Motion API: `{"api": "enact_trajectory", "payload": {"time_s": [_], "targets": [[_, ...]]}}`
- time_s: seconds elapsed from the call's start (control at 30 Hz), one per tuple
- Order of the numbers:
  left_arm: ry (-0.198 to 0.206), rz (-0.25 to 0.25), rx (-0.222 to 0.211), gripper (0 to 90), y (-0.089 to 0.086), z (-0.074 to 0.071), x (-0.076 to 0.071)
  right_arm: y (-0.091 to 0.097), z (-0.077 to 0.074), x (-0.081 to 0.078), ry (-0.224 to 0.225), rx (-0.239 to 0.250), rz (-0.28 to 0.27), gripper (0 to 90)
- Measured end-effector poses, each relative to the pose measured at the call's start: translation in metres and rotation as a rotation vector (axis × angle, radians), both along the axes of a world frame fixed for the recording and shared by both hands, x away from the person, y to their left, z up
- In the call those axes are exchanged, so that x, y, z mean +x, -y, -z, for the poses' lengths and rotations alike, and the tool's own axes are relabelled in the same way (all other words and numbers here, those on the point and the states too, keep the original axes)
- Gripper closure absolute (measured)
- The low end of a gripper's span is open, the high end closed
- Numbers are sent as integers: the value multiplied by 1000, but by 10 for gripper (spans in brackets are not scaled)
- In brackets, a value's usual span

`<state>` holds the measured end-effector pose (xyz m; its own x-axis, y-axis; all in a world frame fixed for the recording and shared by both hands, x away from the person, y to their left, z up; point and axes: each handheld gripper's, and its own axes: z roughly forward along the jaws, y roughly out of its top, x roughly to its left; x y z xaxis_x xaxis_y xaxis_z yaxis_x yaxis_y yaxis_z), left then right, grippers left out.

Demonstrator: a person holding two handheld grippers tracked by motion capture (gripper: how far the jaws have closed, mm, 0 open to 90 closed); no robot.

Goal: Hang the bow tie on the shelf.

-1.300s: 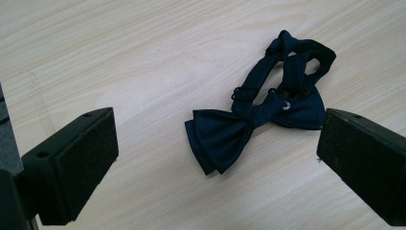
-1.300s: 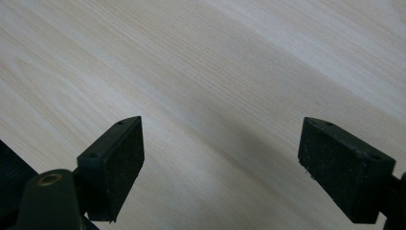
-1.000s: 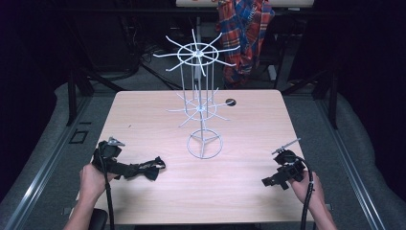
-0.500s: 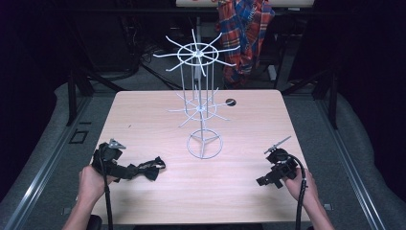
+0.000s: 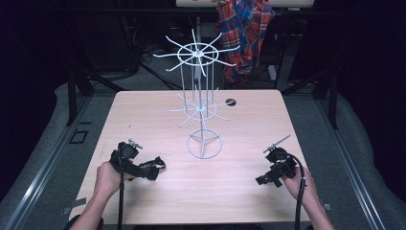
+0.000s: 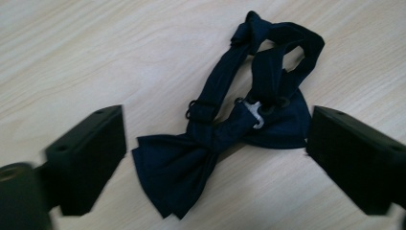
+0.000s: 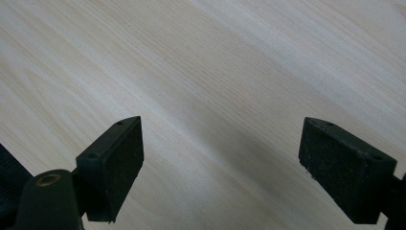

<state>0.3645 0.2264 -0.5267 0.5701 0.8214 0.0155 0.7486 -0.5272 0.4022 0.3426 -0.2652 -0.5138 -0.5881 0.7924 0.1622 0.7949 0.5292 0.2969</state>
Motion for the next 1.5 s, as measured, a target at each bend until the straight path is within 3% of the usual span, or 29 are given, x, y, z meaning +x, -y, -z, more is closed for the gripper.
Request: {"api": "enact_trajectory", "payload": {"time_s": [0.03,0.13,0.23,0.33,0.37,0.47,0.63,0.83,0.9,1.0,1.2,1.27,1.3,1.43,1.5], "targets": [[-25,13,-11,176,1,4,2,0,0,-1,9,0,10,152],[-52,17,-20,224,1,9,6,-1,0,-1,11,1,18,152],[-58,17,-27,245,1,11,8,-2,2,-1,4,34,17,152],[-74,34,-19,321,6,15,12,-1,1,0,-3,2,3,152],[-81,40,-15,347,8,16,13,-2,2,-1,7,33,18,151],[-103,59,-7,404,13,20,15,-2,2,0,-3,12,8,153],[-113,78,1,488,17,22,17,-1,3,0,-6,23,10,152],[-106,110,1,606,20,22,19,4,5,-2,-15,20,25,152],[-106,111,-10,634,20,22,19,5,3,-2,-9,-6,29,152],[-103,115,-18,702,20,22,19,2,4,-2,-14,22,25,152],[-101,109,-51,754,17,21,18,2,5,-1,-15,21,26,152],[-88,101,-73,786,14,18,17,2,6,-1,-9,31,41,152],[-84,96,-66,787,13,17,16,3,4,1,-20,12,8,152],[-52,92,-68,790,12,12,13,0,4,2,-5,12,16,152],[-40,90,-75,790,11,10,12,0,3,3,-19,10,-1,152]]}}
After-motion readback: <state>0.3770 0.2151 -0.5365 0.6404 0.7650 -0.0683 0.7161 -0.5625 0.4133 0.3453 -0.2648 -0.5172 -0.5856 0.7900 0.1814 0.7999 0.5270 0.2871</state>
